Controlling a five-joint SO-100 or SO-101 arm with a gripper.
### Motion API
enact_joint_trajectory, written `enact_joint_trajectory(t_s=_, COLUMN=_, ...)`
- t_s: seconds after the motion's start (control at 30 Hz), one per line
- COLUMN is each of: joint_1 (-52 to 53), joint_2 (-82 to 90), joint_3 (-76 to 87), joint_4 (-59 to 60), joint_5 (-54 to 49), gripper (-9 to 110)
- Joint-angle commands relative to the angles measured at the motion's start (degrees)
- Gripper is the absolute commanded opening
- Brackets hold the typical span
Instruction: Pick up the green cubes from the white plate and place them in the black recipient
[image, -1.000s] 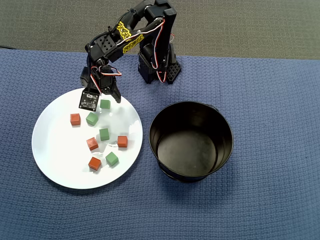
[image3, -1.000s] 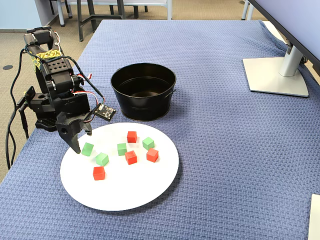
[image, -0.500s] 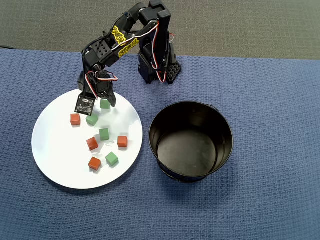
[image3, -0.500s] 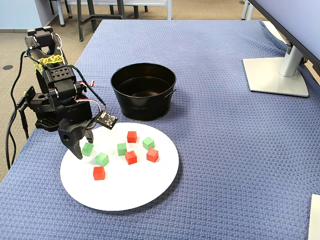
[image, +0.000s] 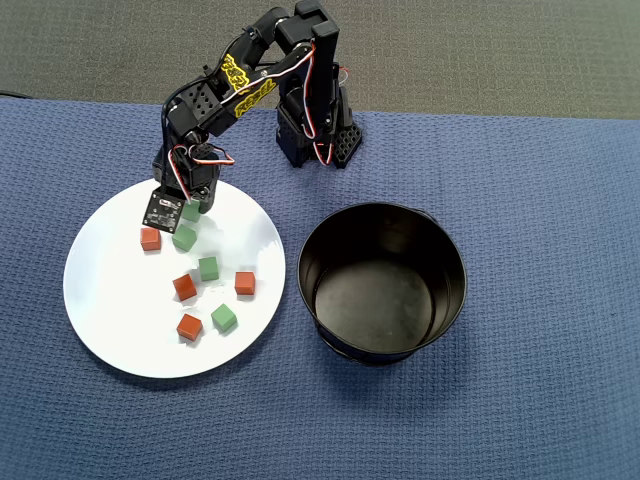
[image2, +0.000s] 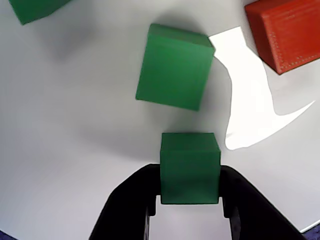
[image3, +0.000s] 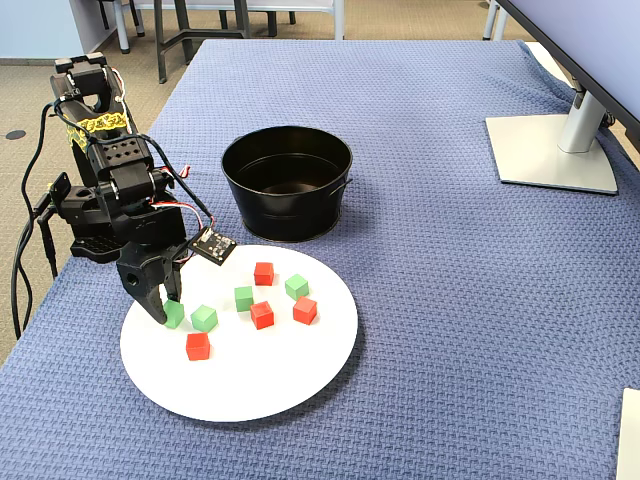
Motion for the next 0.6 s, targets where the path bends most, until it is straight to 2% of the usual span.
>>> enact_joint_trajectory(t_s=0.0, joint_1=-2.8, joint_2=3.7, joint_3=-1.8, joint_4=-1.4, joint_5=5.8, gripper=0)
enact_joint_trajectory(t_s=0.17, joint_1=-5.9, joint_2=12.8, joint_3=-2.9, joint_4=1.8, joint_5=17.6, gripper=0)
enact_joint_trajectory(t_s=0.27, joint_1=-9.5, joint_2=20.4, joint_3=-3.9, joint_4=5.7, joint_5=30.1, gripper=0)
enact_joint_trajectory(t_s=0.43, joint_1=-15.8, joint_2=31.0, joint_3=-10.3, joint_4=20.0, joint_5=45.8, gripper=0)
enact_joint_trajectory(t_s=0.57, joint_1=-26.7, joint_2=33.8, joint_3=-17.9, joint_4=29.4, joint_5=62.4, gripper=0)
